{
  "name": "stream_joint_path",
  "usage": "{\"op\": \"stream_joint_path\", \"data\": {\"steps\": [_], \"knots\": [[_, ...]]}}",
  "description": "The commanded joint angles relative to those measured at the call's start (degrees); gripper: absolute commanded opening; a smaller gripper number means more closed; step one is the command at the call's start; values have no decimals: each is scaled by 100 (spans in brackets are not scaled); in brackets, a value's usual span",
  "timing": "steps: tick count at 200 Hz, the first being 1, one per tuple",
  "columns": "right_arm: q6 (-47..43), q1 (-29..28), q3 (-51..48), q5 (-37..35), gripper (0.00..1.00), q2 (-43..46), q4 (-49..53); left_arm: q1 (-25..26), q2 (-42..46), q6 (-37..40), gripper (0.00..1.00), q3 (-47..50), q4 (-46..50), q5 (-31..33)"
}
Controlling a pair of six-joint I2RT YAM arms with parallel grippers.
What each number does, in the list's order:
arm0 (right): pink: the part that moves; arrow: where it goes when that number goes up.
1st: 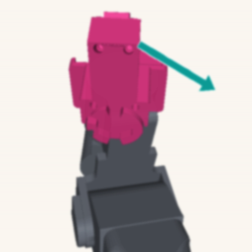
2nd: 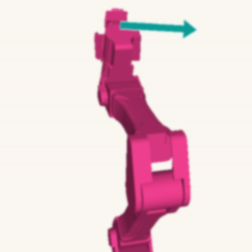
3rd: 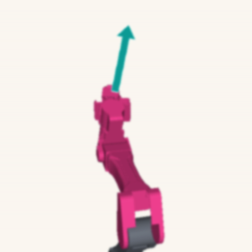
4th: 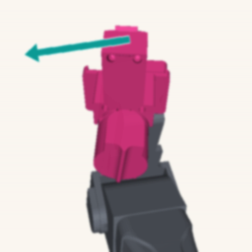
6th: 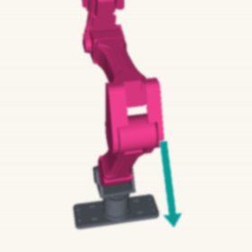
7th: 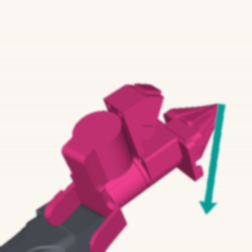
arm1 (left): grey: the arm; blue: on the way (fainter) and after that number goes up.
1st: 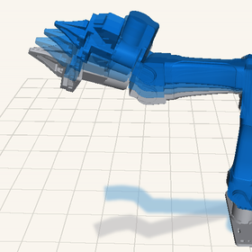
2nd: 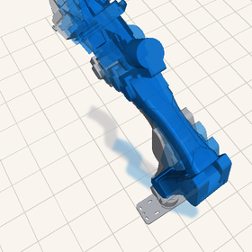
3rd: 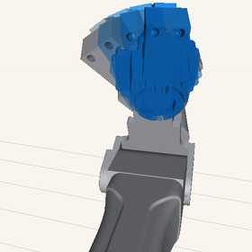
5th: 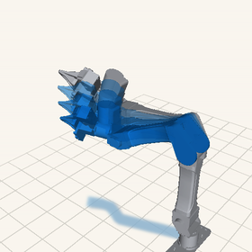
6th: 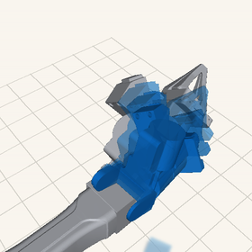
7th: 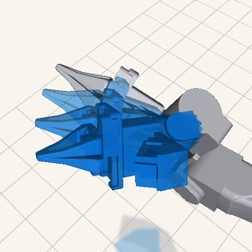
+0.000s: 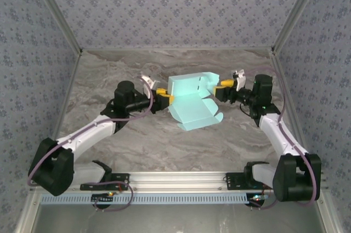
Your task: Fold the paper box
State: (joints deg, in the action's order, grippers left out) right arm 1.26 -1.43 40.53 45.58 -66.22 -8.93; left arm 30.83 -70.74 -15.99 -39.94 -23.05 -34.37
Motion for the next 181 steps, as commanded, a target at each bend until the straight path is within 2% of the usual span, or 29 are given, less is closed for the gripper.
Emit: {"op": "stream_joint_path", "data": {"steps": [1, 58, 91, 114, 146, 181], "knots": [[-45, 143, -168, -195, 65, 74, -154, -63, 326, -141, 33, 154, -240, 162], [-506, 127, -441, -174, 63, -39, -209, -84, 689, 211, 33, 179, -50, -128], [-959, -232, -365, -46, 63, -147, -146, -78, 783, 324, 33, 276, -258, -417], [-1242, -448, -336, -256, 61, -128, -152, -81, 824, 339, 33, 342, -433, -571], [-1138, -534, -672, 10, 59, 64, -1062, -37, 937, 460, 33, 381, -499, -725], [-1412, -643, -688, 185, 62, 118, -935, -16, 950, 581, 33, 379, -493, -783]]}}
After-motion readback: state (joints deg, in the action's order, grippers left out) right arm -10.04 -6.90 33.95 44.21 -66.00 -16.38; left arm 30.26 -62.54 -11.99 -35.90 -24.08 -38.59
